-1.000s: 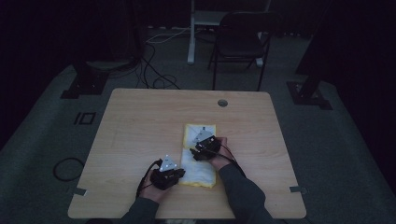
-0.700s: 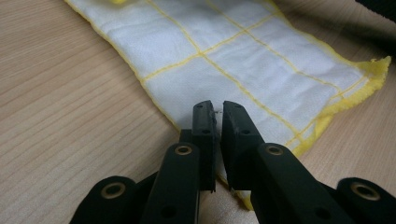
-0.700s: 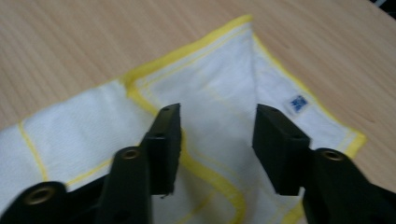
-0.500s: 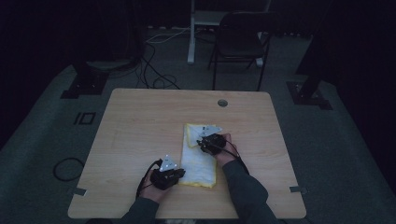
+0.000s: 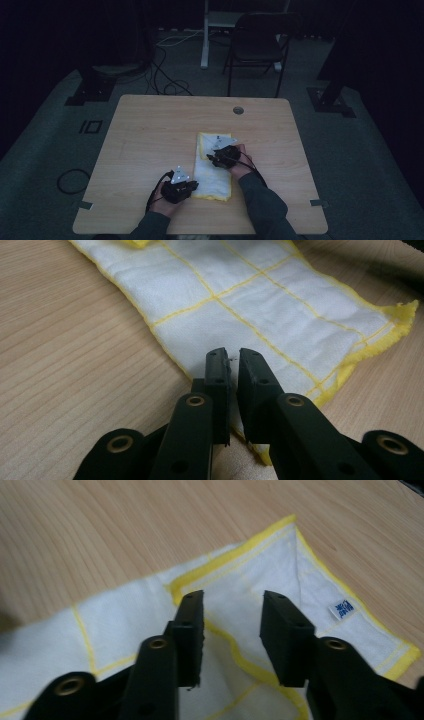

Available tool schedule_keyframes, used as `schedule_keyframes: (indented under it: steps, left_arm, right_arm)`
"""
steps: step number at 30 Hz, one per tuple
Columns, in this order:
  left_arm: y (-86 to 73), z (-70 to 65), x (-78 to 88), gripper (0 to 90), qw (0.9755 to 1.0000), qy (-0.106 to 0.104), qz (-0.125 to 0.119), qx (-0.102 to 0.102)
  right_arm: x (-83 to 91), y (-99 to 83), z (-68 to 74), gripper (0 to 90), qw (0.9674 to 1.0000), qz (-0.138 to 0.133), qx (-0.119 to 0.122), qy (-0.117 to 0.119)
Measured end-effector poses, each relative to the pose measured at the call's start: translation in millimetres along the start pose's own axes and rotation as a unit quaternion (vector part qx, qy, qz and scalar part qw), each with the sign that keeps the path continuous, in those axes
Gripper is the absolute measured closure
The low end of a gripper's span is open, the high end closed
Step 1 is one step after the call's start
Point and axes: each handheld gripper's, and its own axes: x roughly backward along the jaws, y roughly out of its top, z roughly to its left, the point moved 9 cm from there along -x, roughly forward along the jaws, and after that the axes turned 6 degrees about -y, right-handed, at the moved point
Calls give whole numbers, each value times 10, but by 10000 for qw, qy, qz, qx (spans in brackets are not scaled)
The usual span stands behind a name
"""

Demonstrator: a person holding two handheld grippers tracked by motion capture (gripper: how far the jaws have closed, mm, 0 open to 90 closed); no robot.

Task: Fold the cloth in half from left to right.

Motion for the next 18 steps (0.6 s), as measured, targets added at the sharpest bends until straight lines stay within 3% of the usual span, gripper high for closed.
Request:
schedule_keyframes:
  steps: [4, 8, 12, 18]
  left_arm:
    - [-1, -1, 0, 834, 10000, -4, 4, 4]
    - [-1, -1, 0, 834, 10000, -9, 3, 9]
    - [-2, 0, 0, 834, 10000, -11, 12, 5]
    - [-3, 0, 0, 834, 10000, -10, 15, 16]
  right_arm:
    - [-84, -77, 22, 614, 9994, 276, 213, -81]
    - [-104, -93, -22, 870, 9986, 387, 260, -256]
    - [-78, -65, -153, 888, 9983, 351, 9, -459]
    - [-26, -35, -346, 887, 9980, 182, -357, -480]
